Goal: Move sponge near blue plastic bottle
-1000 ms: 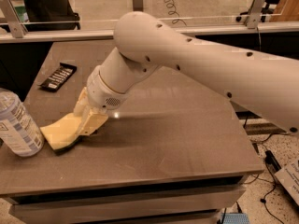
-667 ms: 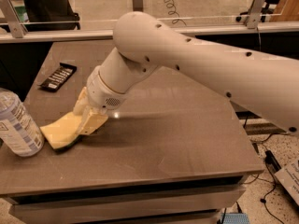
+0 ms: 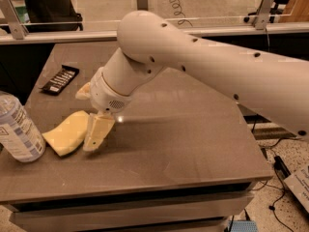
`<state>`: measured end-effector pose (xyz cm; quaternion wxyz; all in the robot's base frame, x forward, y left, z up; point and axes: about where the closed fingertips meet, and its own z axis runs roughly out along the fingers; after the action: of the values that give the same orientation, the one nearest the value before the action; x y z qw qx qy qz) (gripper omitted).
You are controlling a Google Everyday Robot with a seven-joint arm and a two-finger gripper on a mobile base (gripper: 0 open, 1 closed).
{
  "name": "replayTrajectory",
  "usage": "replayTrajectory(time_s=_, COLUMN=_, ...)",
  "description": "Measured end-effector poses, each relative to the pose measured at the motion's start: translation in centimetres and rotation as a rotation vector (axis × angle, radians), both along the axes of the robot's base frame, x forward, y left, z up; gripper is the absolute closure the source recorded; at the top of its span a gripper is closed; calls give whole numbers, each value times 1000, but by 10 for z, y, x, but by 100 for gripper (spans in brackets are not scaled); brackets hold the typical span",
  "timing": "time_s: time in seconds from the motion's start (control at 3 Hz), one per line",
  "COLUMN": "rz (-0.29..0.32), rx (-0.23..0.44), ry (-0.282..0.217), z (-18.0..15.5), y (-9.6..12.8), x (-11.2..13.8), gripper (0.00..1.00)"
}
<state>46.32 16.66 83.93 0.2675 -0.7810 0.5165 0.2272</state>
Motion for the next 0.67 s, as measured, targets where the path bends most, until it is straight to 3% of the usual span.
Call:
replayTrajectory(time_s=0.33, rz=-15, rx=29, ry=12, z=8, y=-6, x=3, gripper=0)
replayTrajectory(time_s=0.67, rz=-94, rx=70, ry=22, z=20, y=-38, x=22, gripper=0)
